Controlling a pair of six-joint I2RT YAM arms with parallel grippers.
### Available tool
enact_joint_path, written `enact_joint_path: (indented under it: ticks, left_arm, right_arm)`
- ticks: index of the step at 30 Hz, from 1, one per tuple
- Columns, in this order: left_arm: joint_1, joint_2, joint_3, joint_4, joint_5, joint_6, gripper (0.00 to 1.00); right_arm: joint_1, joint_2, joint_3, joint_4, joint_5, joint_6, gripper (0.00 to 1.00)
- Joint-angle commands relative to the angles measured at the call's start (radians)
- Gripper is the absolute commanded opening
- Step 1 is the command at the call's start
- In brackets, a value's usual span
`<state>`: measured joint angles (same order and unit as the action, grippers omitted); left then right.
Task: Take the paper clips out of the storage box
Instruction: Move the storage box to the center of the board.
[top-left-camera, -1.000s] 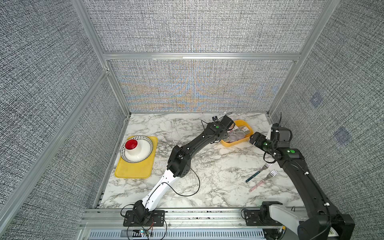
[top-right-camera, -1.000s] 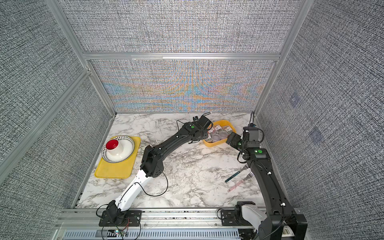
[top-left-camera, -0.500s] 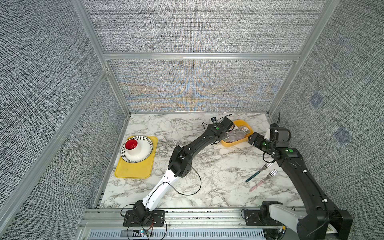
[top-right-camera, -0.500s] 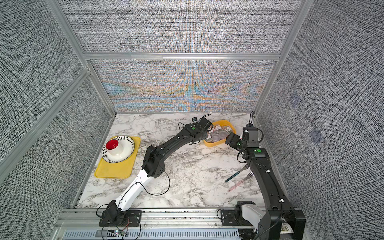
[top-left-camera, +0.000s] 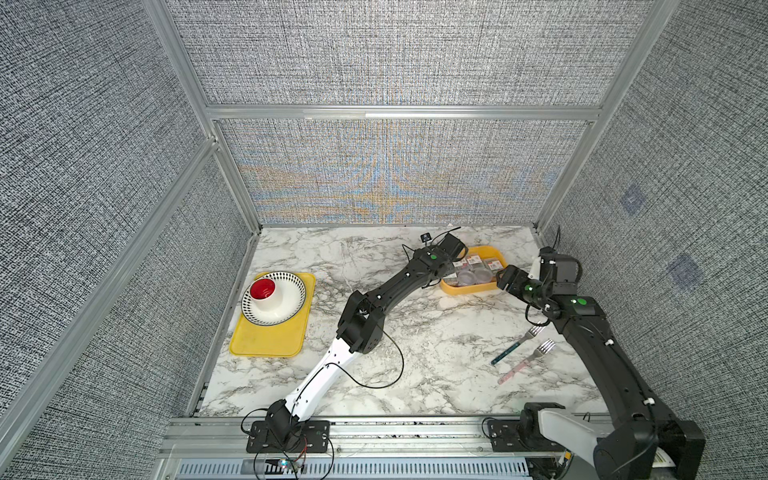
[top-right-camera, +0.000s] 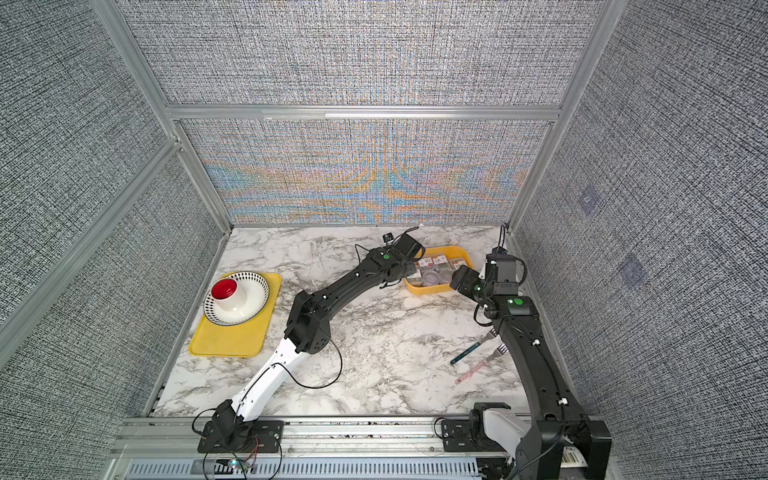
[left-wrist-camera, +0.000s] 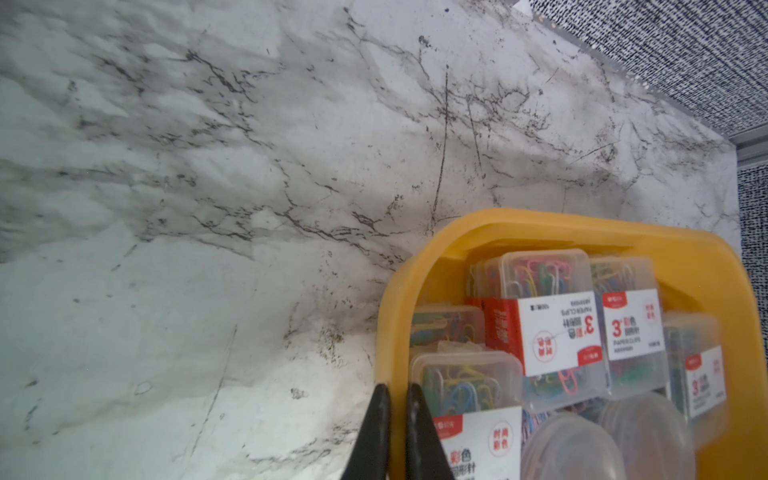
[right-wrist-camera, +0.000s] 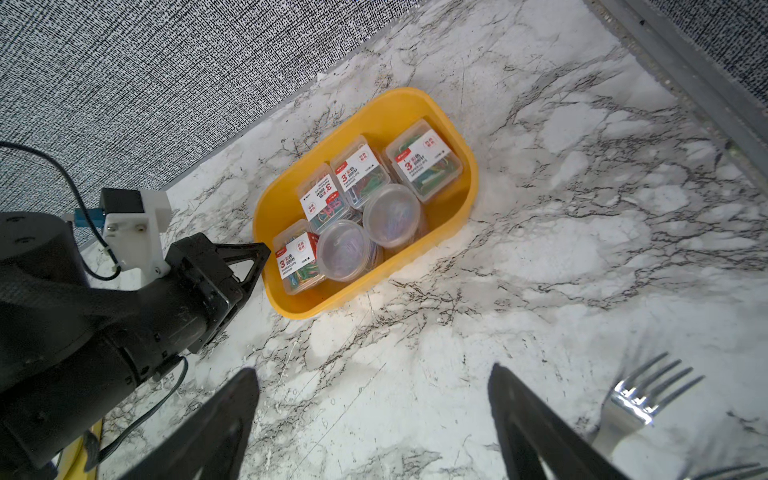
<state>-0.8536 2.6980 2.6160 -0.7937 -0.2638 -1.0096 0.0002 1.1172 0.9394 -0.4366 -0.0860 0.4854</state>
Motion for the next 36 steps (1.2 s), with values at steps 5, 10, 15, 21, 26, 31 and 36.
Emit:
enact_joint_path:
  ticks: [5,10,15,21,26,31,36]
  left_arm:
    - [0.008,-0.048,-0.063,-0.042,0.001,0.028,0.0]
    - [0.027,-0.163,-0.166,-0.039,-0.03,0.082,0.0]
    - [0.076,-0.348,-0.365,0.029,0.004,0.183,0.0]
    - [0.177,-0.574,-0.69,0.08,0.099,0.337,0.0]
    - [0.275,-0.784,-1.067,0.255,0.199,0.4,0.0]
    - [0.335,-0.904,-1.281,0.343,0.264,0.469,0.0]
    - [0.379,-0.947,-1.397,0.401,0.34,0.519,0.0]
  right_arm:
    - [0.0,0.001,0.015,0.007,-0.005,-0.006,0.89]
    - [0.0,-0.009,0.044,-0.013,-0.012,-0.006,0.88]
    - [0.001,-0.026,0.083,-0.036,-0.023,-0.011,0.86]
    - [0.029,-0.046,0.107,-0.052,-0.029,-0.005,0.85]
    - [0.139,-0.048,0.071,-0.04,0.005,0.03,0.84]
    - [0.283,-0.011,0.046,-0.032,0.086,0.074,0.84]
    - [0.388,0.053,0.062,-0.044,0.136,0.106,0.83]
